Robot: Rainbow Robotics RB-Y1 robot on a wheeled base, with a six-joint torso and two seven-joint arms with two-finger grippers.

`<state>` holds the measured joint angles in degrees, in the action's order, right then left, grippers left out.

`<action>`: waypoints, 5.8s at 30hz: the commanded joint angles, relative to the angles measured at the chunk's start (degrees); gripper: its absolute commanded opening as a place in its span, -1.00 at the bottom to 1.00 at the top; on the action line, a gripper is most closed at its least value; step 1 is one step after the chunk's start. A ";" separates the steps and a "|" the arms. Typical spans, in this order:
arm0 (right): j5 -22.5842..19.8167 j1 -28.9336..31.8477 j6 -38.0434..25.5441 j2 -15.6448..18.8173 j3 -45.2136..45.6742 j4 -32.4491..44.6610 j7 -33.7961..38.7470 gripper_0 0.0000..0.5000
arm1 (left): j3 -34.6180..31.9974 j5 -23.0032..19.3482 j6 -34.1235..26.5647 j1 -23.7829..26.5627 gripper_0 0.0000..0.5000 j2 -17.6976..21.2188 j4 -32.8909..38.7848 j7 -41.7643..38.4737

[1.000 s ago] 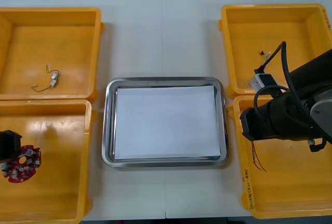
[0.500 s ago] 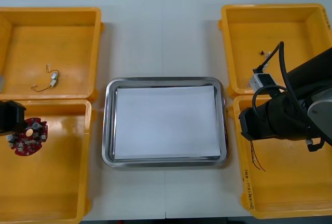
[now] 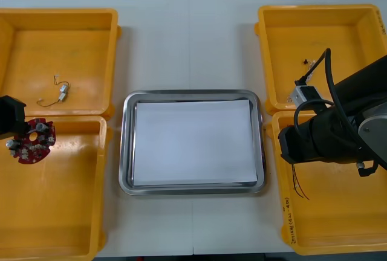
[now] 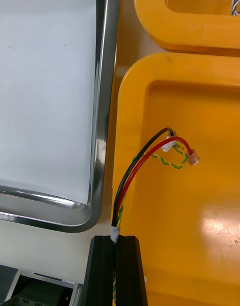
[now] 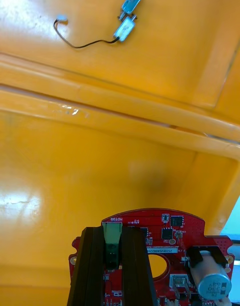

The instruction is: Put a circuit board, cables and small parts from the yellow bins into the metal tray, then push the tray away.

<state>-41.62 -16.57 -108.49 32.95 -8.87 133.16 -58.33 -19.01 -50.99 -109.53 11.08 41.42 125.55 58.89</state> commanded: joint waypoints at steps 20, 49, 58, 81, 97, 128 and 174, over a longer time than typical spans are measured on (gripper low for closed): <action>0.58 -1.01 -0.32 -0.60 -0.88 0.52 0.15 -1.00 | 12.42 -5.35 -0.47 12.22 -1.00 4.02 4.44 -15.82; 0.49 -1.01 -0.32 -0.69 -0.88 0.52 -0.03 -1.00 | 38.00 3.52 -0.47 24.70 -1.00 -5.74 2.06 -27.42; 0.40 -0.75 -0.32 -0.60 -0.88 0.52 -0.29 -1.00 | 45.64 9.50 -0.47 26.01 -1.00 -9.78 -3.65 -26.37; 0.31 -0.57 -0.23 -0.60 -0.88 0.52 -0.91 -1.00 | 53.03 15.57 6.17 25.93 -1.00 -13.56 -12.70 -16.08; 0.23 -0.57 -0.23 -0.60 -0.88 0.52 -1.17 -1.00 | 54.35 22.07 9.51 21.53 -1.00 -15.06 -13.58 -12.83; 0.67 -0.57 -0.05 -0.60 -0.88 0.52 -2.14 -1.00 | 54.35 24.79 10.74 17.66 -0.85 -16.29 -13.58 -9.67; -2.06 -2.06 -0.05 -1.22 -0.88 -1.85 -13.65 -1.00 | 28.15 15.04 -0.47 17.93 1.00 -10.57 8.30 -9.14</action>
<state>-42.76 -16.61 -108.43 32.83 -9.15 132.59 -67.16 11.85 -34.21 -109.61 29.32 27.63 131.60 45.81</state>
